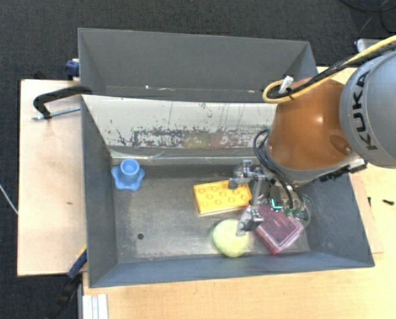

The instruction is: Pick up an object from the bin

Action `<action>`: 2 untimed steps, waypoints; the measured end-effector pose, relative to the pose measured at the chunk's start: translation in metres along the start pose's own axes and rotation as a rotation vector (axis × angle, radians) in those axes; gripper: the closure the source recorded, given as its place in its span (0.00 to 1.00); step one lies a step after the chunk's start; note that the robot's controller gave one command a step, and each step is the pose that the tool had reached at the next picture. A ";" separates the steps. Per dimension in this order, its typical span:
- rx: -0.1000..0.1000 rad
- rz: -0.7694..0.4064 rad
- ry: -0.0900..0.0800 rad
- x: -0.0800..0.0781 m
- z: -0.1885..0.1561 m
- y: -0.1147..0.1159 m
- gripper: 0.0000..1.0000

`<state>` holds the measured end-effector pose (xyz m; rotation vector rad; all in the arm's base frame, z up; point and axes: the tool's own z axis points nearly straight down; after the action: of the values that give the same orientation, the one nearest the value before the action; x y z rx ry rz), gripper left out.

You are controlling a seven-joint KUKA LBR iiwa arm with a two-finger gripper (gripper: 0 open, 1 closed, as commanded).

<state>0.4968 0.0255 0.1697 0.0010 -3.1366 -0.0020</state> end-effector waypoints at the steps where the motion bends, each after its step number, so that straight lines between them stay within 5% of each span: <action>1: 0.000 0.001 -0.007 -0.002 -0.003 0.000 0.00; 2: 0.000 -0.083 -0.012 -0.011 0.015 -0.006 0.00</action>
Offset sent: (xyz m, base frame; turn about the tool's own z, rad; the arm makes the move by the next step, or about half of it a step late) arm 0.0405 -0.0395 -0.0992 -0.3741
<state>0.5078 0.0190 0.1547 0.1317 -3.1455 -0.0024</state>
